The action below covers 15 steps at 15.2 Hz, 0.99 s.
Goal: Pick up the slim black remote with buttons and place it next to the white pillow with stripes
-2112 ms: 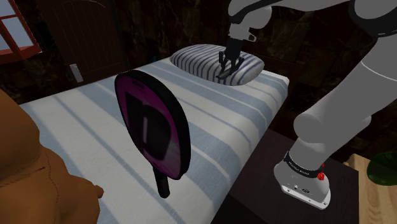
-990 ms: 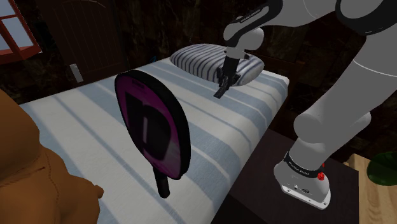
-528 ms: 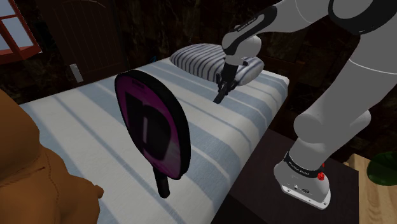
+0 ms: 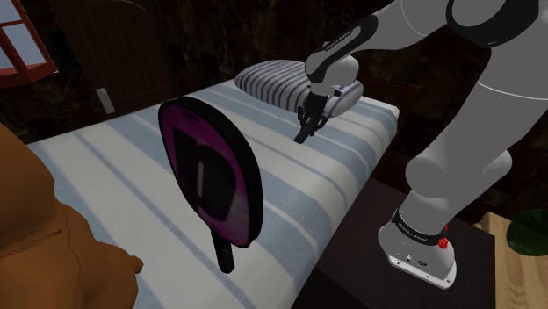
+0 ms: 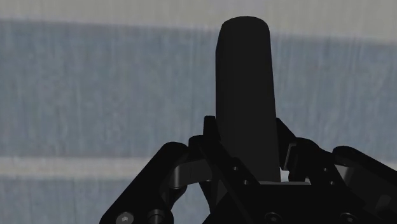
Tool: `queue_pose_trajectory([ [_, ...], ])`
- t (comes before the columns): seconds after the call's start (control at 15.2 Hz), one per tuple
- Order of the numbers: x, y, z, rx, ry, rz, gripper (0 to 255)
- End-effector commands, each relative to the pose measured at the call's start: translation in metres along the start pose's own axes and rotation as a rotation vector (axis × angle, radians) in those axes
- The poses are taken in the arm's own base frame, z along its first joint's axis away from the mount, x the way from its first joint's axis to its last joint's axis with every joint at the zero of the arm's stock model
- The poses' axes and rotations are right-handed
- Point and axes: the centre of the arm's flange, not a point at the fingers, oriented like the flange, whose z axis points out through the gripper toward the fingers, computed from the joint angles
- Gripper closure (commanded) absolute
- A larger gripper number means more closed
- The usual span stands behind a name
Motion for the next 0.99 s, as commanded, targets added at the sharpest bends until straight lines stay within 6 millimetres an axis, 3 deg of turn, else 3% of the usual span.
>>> queue_pose_trajectory([
  [0.0,0.000,0.001,0.004,-0.005,-0.003,0.001,255],
  [0.13,0.000,0.001,0.004,-0.005,-0.003,0.001,255],
  [0.2,0.001,0.001,0.004,-0.005,-0.003,0.001,0],
  [0.53,0.000,0.001,0.004,-0.005,-0.003,0.001,0],
  [0.79,0.000,0.001,-0.046,-0.005,-0.003,0.001,0],
  [0.92,0.000,0.001,-0.046,-0.005,-0.003,0.001,0],
])
